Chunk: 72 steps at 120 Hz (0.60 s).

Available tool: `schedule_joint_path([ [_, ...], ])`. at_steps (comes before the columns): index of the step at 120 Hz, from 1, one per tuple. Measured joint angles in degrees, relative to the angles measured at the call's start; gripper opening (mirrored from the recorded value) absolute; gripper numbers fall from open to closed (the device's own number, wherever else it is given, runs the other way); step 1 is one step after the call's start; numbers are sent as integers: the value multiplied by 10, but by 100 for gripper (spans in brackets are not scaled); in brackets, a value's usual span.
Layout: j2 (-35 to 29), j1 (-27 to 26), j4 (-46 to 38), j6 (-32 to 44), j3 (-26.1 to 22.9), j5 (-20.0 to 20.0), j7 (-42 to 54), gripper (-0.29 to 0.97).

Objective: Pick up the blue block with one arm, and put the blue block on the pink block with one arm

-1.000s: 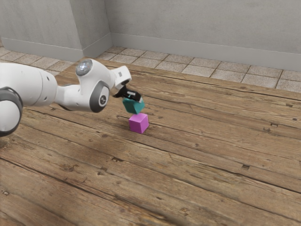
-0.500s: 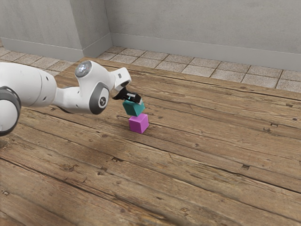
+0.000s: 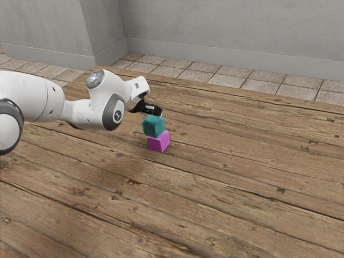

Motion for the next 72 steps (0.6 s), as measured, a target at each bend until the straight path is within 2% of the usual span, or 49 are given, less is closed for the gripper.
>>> schedule_joint_path([
  [19,-6,-1,0,0,-1,0,1,58],
  [44,-18,-4,8,-18,0,0,2,63],
  [52,-26,-1,45,-67,1,1,2,64],
  [63,-29,2,154,-201,5,1,2,65],
  [72,-29,3,192,-293,17,1,1,65],
])
